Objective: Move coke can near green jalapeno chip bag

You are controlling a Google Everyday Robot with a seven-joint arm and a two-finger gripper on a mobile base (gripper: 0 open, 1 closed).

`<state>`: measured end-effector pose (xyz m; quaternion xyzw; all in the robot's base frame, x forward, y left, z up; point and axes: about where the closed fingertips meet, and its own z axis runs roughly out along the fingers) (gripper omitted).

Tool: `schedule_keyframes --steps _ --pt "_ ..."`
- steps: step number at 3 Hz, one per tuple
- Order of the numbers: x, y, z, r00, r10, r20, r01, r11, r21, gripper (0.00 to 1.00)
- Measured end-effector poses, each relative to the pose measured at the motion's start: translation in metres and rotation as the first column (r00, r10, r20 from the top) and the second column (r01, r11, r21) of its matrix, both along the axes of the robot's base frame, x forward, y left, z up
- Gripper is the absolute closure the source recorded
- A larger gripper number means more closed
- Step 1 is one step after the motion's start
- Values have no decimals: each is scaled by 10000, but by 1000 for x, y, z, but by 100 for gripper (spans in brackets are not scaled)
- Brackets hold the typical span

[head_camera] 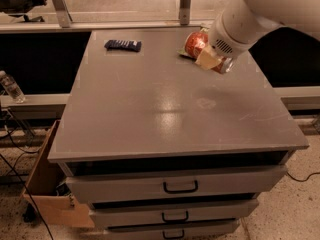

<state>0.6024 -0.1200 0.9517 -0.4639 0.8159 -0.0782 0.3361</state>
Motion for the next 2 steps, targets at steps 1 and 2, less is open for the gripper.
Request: schedule_keyframes --steps 1,2 --pt "19 -62 2 9989 -473 -29 473 9989 35 100" --pt "40 -111 -15 9964 -754 -399 768 9965 341 100"
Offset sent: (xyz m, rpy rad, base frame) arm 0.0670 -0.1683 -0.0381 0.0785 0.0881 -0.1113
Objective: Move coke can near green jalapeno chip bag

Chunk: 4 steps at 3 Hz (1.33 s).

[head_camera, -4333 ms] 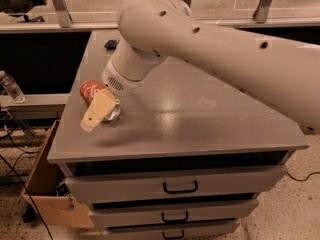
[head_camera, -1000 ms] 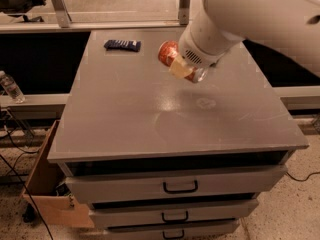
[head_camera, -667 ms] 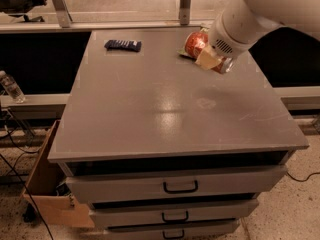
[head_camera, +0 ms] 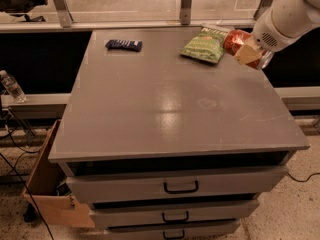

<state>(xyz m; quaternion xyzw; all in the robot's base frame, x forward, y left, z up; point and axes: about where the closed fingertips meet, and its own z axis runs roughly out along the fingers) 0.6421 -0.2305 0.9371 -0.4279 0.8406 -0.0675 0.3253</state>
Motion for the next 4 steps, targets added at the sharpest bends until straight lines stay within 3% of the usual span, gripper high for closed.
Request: schedule_keyframes --steps 1,3,4 --pt "22 -26 -18 9998 14 -208 -2 9984 562 100" --pt "67 -24 -53 9936 893 -695 -785 9863 1453 100" --pt "78 -32 -67 9910 905 -991 -739 9845 1593 84"
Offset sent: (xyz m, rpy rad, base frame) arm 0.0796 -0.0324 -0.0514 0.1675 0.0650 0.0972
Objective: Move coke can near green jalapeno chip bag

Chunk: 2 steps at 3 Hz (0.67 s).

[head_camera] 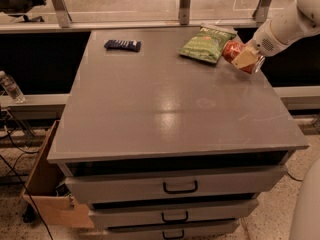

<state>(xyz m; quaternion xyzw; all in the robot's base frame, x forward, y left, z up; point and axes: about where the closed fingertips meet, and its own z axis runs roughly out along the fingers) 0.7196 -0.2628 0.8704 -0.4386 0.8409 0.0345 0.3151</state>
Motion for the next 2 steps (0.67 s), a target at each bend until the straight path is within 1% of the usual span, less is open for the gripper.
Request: schedule_keyframes --steps 1,2 --pt "5 -5 -8 9998 -6 -188 7 10000 44 61" --pt "10 -5 -15 9993 26 -385 -24 10000 46 36"
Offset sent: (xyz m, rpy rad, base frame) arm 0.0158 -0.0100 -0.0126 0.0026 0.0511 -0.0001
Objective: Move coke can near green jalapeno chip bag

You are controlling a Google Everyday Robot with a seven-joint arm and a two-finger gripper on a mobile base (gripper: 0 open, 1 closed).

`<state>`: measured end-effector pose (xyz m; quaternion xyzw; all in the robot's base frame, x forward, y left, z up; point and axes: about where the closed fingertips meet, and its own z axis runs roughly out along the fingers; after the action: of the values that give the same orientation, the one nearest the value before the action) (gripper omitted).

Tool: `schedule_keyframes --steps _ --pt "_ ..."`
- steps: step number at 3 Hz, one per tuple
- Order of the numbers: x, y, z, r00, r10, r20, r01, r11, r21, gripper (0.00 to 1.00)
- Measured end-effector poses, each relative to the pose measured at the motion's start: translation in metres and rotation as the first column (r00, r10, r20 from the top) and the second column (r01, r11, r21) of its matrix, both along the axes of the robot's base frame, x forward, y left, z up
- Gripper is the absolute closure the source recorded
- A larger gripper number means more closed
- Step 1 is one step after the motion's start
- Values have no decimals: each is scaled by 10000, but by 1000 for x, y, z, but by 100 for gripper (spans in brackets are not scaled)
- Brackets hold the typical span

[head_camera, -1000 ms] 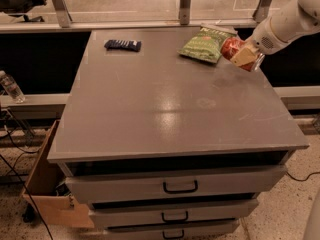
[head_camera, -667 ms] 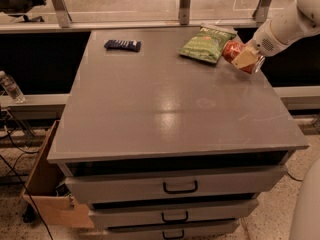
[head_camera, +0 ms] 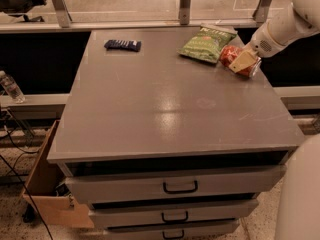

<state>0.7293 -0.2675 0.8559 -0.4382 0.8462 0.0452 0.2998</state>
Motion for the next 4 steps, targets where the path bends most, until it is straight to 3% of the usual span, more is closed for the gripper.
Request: schedule_keyframes --steps 1,2,4 --pt "4 5 -6 9996 150 -228 -152 9998 -87 14" --pt "8 11 -12 9985 305 -444 -312 9994 -159 0" --pt "7 12 -2 9989 368 -292 -373 9992 -159 0"
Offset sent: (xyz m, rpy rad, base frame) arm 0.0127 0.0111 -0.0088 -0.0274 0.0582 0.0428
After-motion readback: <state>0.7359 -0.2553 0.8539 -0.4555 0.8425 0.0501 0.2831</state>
